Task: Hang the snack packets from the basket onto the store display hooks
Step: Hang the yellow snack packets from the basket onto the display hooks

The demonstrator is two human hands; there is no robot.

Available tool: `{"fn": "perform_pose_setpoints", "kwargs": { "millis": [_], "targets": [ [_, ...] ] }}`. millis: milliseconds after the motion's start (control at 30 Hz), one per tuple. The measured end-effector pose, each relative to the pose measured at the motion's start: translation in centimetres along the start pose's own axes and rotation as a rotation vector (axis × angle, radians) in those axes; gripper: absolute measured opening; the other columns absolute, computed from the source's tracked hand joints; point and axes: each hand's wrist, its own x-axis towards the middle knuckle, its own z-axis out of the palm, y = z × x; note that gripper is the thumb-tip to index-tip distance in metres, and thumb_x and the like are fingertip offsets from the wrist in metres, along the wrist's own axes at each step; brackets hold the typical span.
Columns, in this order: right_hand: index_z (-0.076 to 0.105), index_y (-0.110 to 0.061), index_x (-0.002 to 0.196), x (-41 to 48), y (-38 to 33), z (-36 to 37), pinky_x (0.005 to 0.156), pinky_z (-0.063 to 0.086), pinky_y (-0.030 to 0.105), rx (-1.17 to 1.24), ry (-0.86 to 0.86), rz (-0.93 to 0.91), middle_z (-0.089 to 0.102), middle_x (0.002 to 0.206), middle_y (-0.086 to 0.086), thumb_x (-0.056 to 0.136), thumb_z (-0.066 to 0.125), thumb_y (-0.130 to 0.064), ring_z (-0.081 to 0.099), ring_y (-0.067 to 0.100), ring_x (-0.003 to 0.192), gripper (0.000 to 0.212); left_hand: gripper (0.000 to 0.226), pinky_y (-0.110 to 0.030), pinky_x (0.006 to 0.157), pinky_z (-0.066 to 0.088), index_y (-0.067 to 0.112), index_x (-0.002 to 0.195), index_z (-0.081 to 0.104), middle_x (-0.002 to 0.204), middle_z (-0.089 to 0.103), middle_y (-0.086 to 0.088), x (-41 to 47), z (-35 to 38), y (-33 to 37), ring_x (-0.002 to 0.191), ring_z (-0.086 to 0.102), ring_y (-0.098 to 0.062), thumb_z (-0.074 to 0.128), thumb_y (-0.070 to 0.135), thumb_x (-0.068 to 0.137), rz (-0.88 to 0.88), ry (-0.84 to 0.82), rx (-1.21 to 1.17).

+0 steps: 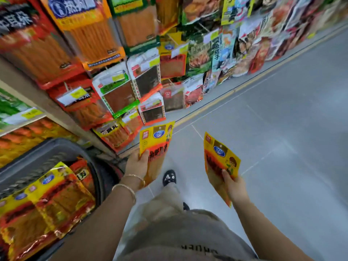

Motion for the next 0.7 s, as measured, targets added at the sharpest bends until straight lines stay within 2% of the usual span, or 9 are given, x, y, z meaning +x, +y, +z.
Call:
{"fn": "perform_pose_setpoints", "kwargs": {
  "millis": [67,167,233,300,367,433,533,633,700],
  "targets": [
    [0.063,-0.012,0.111,1.8,0.1,-0.9,0.079,0.040,0.029,-0.009,0.014,0.053,0.066,0.104,0.009,0.098,0.048,-0.021,0.060,0.024,0.095,0.021,0.021,-0.018,0.069,0.033,0.010,0.106,0.067,0.098,0.063,-0.008,1.1,1.8,1.6,0.096,0.058,-0.024,0.055,0.022,0.093,0.000,-0.021,0.007],
    [0.057,-0.010,0.124,5.4,-1.4,-1.9,0.092,0.043,0.036,-0.008,0.034,0.097,0.063,0.116,0.012,0.099,0.041,-0.034,0.057,0.029,0.108,0.038,0.025,-0.024,0.075,0.033,0.008,0.105,0.067,0.101,0.066,-0.013,3.8,4.5,4.4,0.099,0.059,-0.030,0.058,0.028,0.091,-0.002,-0.018,0.032],
    [0.058,-0.014,0.124,8.3,-3.4,-2.8,0.096,0.043,0.039,0.002,0.044,0.081,0.062,0.117,0.007,0.099,0.037,-0.044,0.057,0.027,0.109,0.045,0.031,-0.027,0.077,0.034,0.012,0.107,0.067,0.105,0.066,-0.012,5.9,6.3,7.0,0.099,0.059,-0.032,0.057,0.037,0.090,0.003,-0.010,0.018],
    [0.063,-0.017,0.115,11.5,-6.3,-3.6,0.082,0.044,0.026,-0.015,0.051,0.029,0.064,0.103,-0.001,0.098,0.037,-0.046,0.058,0.021,0.097,0.043,0.040,-0.031,0.079,0.036,0.014,0.111,0.065,0.111,0.064,-0.012,8.0,7.9,10.2,0.097,0.058,-0.031,0.054,0.046,0.090,0.002,0.021,0.007],
    [0.066,-0.019,0.098,14.6,-9.7,-4.4,0.062,0.039,0.011,-0.028,0.058,-0.048,0.062,0.088,-0.007,0.097,0.040,-0.043,0.056,0.015,0.083,0.035,0.049,-0.037,0.090,0.039,0.013,0.121,0.060,0.122,0.060,-0.015,10.0,9.1,13.8,0.108,0.055,-0.035,0.050,0.051,0.090,0.037,0.049,0.012],
    [0.063,-0.023,0.095,17.7,-13.3,-5.1,0.052,0.035,0.005,-0.046,0.067,-0.127,0.060,0.086,-0.006,0.097,0.041,-0.040,0.053,0.008,0.073,0.028,0.048,-0.039,0.096,0.037,0.014,0.123,0.059,0.126,0.059,-0.014,11.8,9.9,17.7,0.116,0.052,-0.035,0.050,0.049,0.091,0.113,0.060,-0.046],
    [0.062,-0.027,0.097,21.8,-18.8,-5.6,0.057,0.038,0.007,-0.084,0.072,-0.256,0.062,0.082,-0.008,0.097,0.042,-0.040,0.054,0.003,0.069,0.024,0.038,-0.031,0.085,0.037,0.018,0.112,0.065,0.118,0.064,-0.011,14.3,10.5,23.4,0.110,0.056,-0.030,0.050,0.047,0.091,0.275,0.074,-0.095],
    [0.066,-0.017,0.103,25.5,-24.3,-6.2,0.069,0.037,0.022,-0.105,0.096,-0.464,0.065,0.093,-0.003,0.098,0.047,-0.029,0.058,0.013,0.085,0.024,0.030,-0.028,0.078,0.034,0.023,0.099,0.065,0.102,0.066,-0.008,15.8,10.0,29.0,0.094,0.057,-0.025,0.050,0.048,0.091,0.377,0.135,-0.092],
    [0.064,-0.015,0.110,27.6,-28.4,-6.7,0.073,0.035,0.025,-0.124,0.109,-0.582,0.063,0.097,-0.003,0.098,0.048,-0.026,0.055,0.015,0.091,0.023,0.023,-0.026,0.073,0.034,0.027,0.095,0.062,0.091,0.062,0.000,16.1,9.4,32.6,0.082,0.054,-0.019,0.051,0.046,0.091,0.436,0.204,-0.124]
  ]
}}
